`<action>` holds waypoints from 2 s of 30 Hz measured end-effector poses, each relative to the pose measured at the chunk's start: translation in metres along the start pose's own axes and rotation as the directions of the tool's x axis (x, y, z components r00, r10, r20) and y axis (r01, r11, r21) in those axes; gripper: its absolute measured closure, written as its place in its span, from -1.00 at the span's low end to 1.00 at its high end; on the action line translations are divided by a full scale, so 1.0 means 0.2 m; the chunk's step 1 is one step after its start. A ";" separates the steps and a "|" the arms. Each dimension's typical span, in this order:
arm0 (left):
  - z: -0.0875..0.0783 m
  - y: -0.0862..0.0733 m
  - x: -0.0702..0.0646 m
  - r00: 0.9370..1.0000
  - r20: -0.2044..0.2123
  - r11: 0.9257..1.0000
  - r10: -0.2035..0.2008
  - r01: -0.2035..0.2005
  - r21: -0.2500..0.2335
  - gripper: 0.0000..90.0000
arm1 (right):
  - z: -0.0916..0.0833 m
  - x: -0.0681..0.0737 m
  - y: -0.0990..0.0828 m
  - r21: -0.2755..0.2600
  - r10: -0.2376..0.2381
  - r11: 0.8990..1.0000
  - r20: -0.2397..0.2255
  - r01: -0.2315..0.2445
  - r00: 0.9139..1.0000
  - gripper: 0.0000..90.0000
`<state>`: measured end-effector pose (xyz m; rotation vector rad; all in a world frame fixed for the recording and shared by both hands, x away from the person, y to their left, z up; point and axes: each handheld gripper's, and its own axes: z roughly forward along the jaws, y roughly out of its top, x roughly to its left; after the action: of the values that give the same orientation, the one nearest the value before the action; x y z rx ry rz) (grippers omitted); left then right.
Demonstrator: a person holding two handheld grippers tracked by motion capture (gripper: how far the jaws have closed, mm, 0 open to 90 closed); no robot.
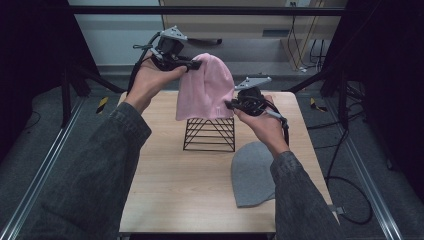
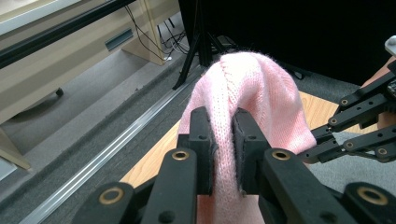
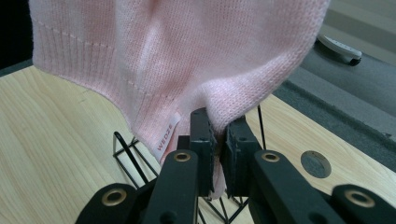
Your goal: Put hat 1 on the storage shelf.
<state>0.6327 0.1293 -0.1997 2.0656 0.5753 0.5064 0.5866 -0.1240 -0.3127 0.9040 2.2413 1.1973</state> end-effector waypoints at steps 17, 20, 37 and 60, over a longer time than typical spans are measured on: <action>0.02 -0.04 -0.12 0.996 -0.065 0.998 0.067 -0.067 0.000 0.77 | 0.00 0.02 -0.09 -0.006 0.004 1.000 0.018 -0.004 1.000 0.86; 0.04 -0.06 -0.13 0.995 -0.065 0.997 0.073 -0.073 -0.002 0.77 | 0.00 0.02 -0.11 -0.005 0.010 1.000 0.022 -0.010 1.000 0.86; 0.10 -0.21 -0.18 0.996 -0.041 0.996 0.085 -0.084 0.022 0.75 | 0.05 0.06 -0.28 0.066 -0.012 0.998 0.018 0.011 1.000 0.85; 0.17 -0.39 -0.25 0.998 0.001 0.996 0.063 -0.063 0.059 0.74 | 0.15 0.08 -0.41 0.165 -0.001 0.986 -0.007 0.002 1.000 0.85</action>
<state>0.5950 0.1149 -0.2895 2.1455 0.5330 0.5329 0.5674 -0.1293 -0.3986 0.9609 2.3734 1.0264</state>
